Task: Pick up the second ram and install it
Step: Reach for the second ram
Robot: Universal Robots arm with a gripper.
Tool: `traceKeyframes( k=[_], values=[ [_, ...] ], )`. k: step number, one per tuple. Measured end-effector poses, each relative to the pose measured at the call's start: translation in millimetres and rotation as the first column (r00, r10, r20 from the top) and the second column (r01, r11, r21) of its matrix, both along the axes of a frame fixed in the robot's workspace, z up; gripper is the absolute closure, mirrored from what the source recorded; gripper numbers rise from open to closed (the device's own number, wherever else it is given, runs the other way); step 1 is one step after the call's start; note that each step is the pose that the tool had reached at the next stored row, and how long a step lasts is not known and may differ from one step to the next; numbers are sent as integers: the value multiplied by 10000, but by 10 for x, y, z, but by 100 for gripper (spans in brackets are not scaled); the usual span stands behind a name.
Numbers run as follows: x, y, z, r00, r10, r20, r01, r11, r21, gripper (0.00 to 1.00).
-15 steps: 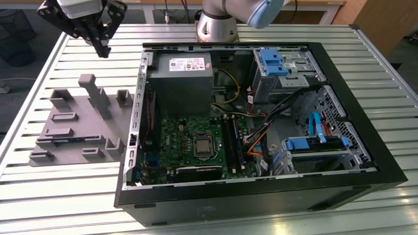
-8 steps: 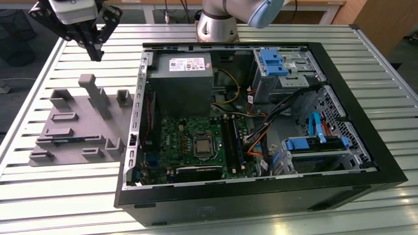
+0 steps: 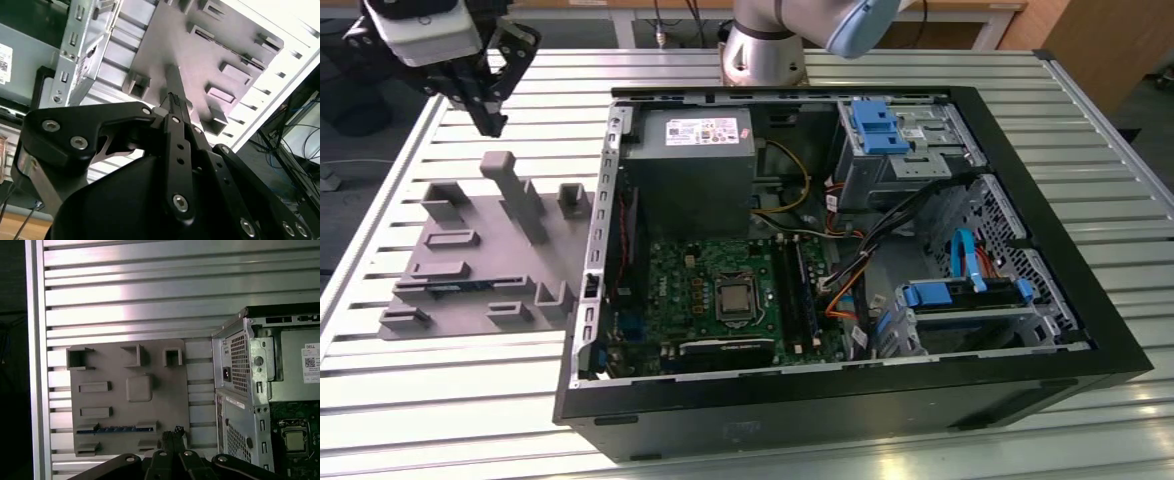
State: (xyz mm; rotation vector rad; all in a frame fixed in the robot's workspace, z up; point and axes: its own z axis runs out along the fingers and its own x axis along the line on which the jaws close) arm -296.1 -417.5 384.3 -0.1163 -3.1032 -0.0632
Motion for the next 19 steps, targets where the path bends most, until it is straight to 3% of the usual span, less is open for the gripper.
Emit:
traceKeyframes(
  k=[9,14,19],
  values=[
    [-385,-16,-27,10000,28,0,-28,10000,-1,89],
    [-397,-28,-52,9985,543,-2,-543,9985,0,89],
    [-511,-99,-79,9982,607,-2,-607,9982,0,89]
  ],
)
